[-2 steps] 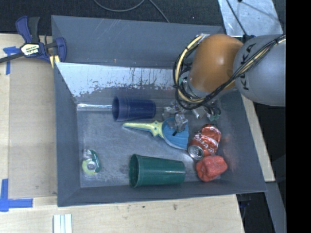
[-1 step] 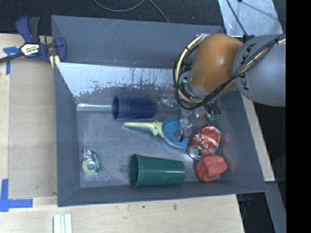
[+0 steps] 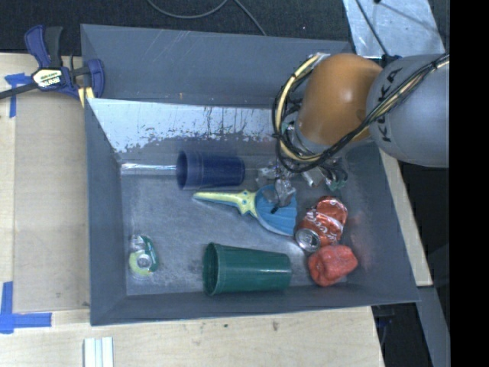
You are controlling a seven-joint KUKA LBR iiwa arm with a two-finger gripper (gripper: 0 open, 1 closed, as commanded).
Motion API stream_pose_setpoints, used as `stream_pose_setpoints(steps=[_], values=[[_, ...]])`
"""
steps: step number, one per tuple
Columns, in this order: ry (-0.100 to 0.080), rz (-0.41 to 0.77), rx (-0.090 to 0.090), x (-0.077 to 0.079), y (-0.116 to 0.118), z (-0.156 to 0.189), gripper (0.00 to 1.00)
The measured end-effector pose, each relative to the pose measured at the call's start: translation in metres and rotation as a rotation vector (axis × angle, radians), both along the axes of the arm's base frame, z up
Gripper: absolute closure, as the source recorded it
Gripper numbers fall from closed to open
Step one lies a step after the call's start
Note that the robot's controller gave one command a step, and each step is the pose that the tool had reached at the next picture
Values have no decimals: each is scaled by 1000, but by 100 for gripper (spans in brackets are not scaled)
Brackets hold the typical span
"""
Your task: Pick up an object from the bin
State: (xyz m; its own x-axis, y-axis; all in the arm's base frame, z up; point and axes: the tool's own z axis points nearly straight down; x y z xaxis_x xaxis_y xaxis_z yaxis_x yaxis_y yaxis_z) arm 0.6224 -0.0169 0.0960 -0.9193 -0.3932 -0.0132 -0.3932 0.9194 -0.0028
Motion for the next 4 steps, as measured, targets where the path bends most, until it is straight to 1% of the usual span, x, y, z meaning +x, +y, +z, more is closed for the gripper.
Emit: stream_pose_setpoints(steps=[1,2,3,4], values=[[0,0,0,0,0,0,100],[2,44,0,-2,-1,28,100],[-4,-6,0,-14,7,49,100],[-1,-22,2,-12,27,74,100]])
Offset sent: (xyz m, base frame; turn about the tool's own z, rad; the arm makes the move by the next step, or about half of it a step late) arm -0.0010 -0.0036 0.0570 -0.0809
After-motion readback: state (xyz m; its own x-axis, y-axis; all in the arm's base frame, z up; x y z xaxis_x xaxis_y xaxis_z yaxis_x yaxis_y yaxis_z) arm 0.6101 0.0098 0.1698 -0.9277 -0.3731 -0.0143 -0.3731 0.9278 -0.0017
